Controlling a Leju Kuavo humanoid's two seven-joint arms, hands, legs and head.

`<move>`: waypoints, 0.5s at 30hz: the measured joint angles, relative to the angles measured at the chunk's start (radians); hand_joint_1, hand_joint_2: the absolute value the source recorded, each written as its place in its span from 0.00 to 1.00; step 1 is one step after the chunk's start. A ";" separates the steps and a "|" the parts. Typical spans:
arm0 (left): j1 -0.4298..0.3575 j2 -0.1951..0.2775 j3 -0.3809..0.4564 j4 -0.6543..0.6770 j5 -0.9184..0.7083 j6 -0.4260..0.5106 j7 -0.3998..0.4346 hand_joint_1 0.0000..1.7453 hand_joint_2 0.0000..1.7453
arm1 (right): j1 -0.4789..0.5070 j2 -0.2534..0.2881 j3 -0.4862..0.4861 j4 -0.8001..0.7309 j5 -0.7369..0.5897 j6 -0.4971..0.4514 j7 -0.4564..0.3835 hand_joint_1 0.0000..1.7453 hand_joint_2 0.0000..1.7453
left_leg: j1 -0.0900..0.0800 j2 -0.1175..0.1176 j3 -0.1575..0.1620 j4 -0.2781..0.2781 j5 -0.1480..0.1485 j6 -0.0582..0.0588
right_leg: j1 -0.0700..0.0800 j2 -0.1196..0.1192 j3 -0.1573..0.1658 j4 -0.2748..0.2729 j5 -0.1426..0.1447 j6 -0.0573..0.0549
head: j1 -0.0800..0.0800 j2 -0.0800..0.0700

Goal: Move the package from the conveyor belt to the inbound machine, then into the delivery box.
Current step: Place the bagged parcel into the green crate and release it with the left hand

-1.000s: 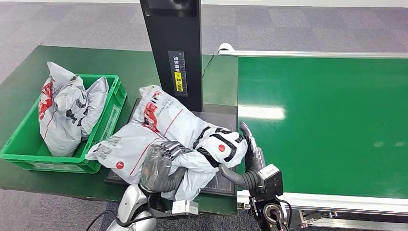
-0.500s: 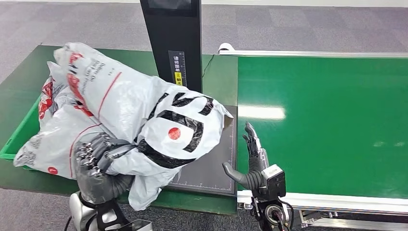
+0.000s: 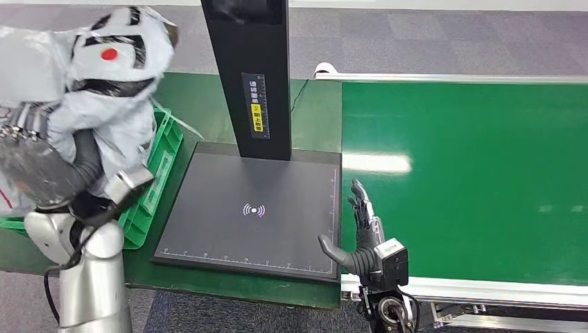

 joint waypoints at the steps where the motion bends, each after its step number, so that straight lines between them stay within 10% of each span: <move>1: -0.035 0.014 0.020 0.044 0.017 0.000 0.030 1.00 1.00 | 0.000 0.000 0.000 0.002 0.000 0.001 0.001 0.00 1.00 | 0.000 0.000 0.000 0.000 0.000 0.000 | 0.000 0.000 0.000 0.000 0.000 0.000 | 0.000 0.000; 15: -0.377 0.177 0.140 0.727 0.593 -0.167 0.202 1.00 1.00 | 0.001 0.000 0.006 0.012 0.009 0.018 0.014 0.00 1.00 | 0.000 0.001 -0.002 0.000 0.000 0.000 | 0.000 0.000 -0.002 0.001 0.000 0.000 | 0.000 0.000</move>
